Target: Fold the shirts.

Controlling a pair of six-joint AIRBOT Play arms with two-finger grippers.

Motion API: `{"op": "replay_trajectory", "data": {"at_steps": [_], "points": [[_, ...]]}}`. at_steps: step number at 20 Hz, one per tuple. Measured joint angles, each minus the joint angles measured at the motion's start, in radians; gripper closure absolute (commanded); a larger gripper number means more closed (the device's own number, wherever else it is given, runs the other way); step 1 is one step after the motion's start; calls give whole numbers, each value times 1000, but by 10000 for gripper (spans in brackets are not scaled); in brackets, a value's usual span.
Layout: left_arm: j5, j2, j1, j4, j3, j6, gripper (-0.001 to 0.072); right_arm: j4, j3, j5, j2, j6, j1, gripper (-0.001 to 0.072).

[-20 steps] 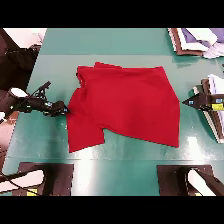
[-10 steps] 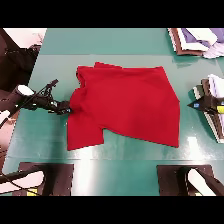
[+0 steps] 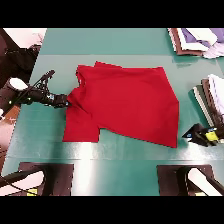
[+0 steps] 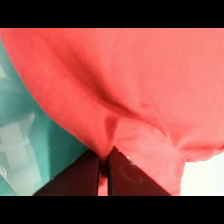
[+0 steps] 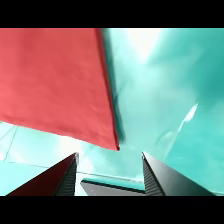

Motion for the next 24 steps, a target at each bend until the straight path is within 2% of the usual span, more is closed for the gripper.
{"op": "replay_trajectory", "data": {"at_steps": [5,6,7,8,9,10,12,18,24], "points": [[2,3,0,1,2,1,680,52,-132,-89,13,-13,16,289],[3,3,0,1,2,1,680,60,-146,-93,15,-13,30,312],[5,3,0,0,2,1,680,68,-158,-101,13,-14,50,381],[5,3,0,0,2,2,680,71,-164,-109,6,-13,72,397],[5,3,0,0,2,2,680,76,-169,-117,-3,-13,98,479],[4,3,0,0,2,2,681,80,-174,-127,-14,-13,124,616],[3,5,0,2,2,2,681,80,-179,-150,-32,-13,172,694],[-6,104,0,22,72,-4,681,48,-109,-232,73,3,238,694],[0,298,0,24,390,-40,680,91,311,-270,250,56,249,694]]}}
